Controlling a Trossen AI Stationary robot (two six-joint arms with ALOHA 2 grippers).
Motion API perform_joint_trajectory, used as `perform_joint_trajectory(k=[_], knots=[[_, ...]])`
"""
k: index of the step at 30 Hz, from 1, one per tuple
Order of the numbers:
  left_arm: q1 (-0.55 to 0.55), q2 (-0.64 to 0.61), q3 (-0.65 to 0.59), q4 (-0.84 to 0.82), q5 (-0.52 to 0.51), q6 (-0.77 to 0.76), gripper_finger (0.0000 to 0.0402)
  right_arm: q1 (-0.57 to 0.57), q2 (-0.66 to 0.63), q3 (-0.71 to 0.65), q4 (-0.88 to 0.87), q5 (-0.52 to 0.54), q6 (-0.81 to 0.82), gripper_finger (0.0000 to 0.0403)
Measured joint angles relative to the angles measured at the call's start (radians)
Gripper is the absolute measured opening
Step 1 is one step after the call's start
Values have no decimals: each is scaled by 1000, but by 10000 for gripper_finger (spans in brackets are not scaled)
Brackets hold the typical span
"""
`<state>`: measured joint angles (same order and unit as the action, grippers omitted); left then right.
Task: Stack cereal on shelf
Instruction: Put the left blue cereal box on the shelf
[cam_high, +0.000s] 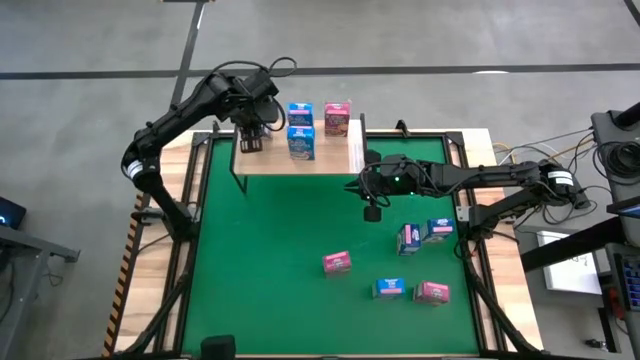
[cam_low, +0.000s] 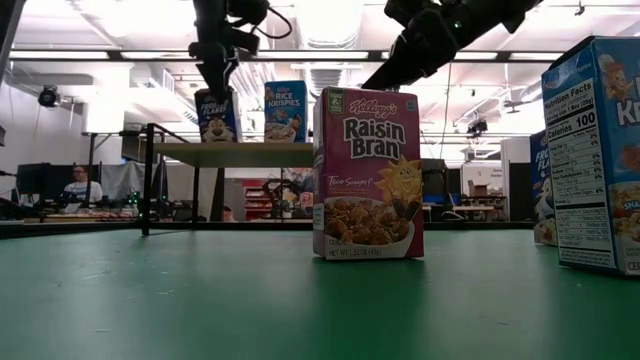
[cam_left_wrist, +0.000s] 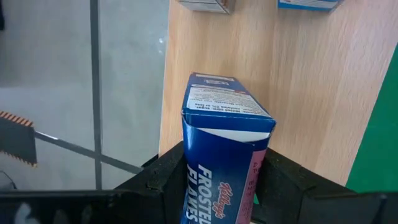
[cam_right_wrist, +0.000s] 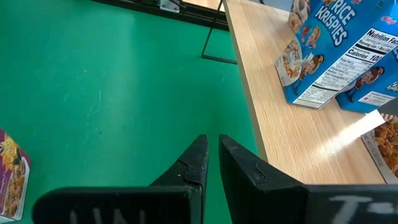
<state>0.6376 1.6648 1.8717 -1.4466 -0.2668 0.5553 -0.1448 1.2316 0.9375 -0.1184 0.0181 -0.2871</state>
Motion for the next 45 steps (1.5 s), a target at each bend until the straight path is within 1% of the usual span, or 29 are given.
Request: perform_joint_trajectory(k=[3, 7, 17, 20, 27, 31, 34, 41, 45], knots=[[0, -1, 0, -2, 7, -12, 144, 0, 0, 0, 1, 0, 0, 27], [0, -1, 0, -1, 45, -17, 144, 0, 0, 0, 4, 0, -2, 27], [-1, -1, 0, 5, 45, -23, 146, 0, 0, 0, 4, 0, -19, 27], [-1, -1, 0, 7, 45, -26, 159, 0, 0, 0, 4, 0, -25, 27], [-1, -2, 0, 19, 42, -41, 223, 0, 0, 0, 4, 0, -28, 27], [-1, -3, 0, 19, 41, -41, 247, 0, 0, 0, 5, 0, -30, 27], [-1, -4, 0, 19, 41, -41, 255, 0, 0, 0, 4, 0, -31, 27], [-2, -8, 0, 24, 37, -21, 256, 0, 0, 0, 5, 0, -29, 27], [-2, -9, 39, 27, 37, -19, 256, 0, 0, 0, 5, 0, -30, 27]])
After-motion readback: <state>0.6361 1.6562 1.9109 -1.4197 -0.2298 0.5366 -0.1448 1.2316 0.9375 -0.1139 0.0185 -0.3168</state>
